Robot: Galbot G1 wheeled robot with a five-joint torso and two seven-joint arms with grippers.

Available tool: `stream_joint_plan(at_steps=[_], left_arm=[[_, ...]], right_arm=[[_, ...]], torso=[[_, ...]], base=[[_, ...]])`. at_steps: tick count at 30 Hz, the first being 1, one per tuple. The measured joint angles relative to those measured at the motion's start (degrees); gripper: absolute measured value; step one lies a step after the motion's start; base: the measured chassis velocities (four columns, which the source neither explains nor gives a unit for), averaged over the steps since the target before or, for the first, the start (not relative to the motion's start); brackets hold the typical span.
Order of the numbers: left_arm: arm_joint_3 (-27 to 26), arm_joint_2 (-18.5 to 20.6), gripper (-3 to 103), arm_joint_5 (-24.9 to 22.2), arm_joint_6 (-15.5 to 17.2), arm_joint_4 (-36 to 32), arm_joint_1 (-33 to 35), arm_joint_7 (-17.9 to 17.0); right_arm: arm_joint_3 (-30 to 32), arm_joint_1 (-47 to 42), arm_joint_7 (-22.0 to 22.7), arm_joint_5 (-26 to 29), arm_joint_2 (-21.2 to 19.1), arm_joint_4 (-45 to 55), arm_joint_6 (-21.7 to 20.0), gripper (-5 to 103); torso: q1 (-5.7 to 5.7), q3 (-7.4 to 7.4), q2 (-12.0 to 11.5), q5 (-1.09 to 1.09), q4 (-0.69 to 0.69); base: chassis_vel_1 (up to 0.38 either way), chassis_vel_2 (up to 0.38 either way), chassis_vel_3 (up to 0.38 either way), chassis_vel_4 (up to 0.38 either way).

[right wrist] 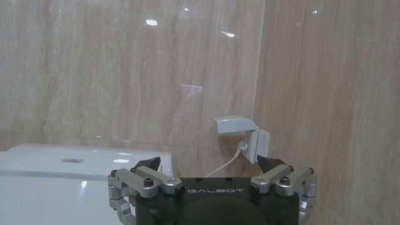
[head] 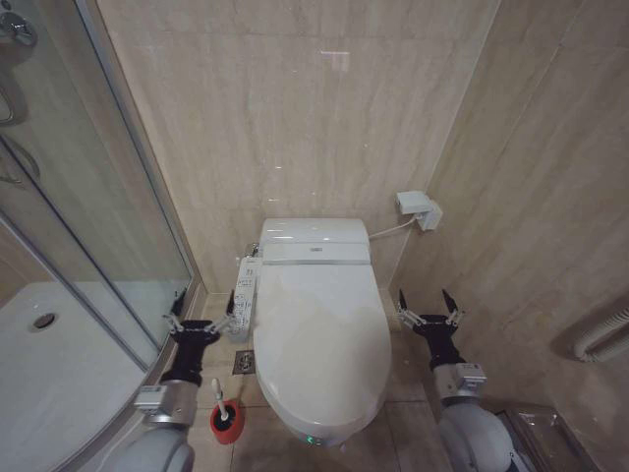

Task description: Open the toilet lid, clean the toilet bowl with a toilet brush, close the toilet lid, and flush.

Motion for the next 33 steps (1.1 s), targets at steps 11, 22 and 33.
stream_joint_plan(at_steps=[11, 22, 33], left_arm=[[-2.62, -0.32, 100, -0.5, -8.53, 7.46, 1.19, 0.12], [-1.09, -1.36, 100, 0.82, -8.35, 7.97, 0.73, 1.13], [-0.79, -1.56, 100, 1.25, -8.6, 9.24, 0.06, 1.55]], right_arm=[[0.0, 0.0, 0.0, 0.0, 0.0, 0.0, 0.0, 100], [0.0, -0.01, 0.0, 0.0, 0.0, 0.0, 0.0, 100], [0.0, 0.01, 0.0, 0.0, 0.0, 0.0, 0.0, 100]], torso=[[0.0, 0.0, 0.0, 0.0, 0.01], [-0.03, -0.01, 0.01, 0.0, 0.0], [0.07, 0.03, -0.02, 0.01, 0.0]], base=[[0.0, 0.0, 0.0, 0.0], [-0.01, 0.014, 0.012, -0.013], [-0.15, 0.161, 0.156, -0.172]])
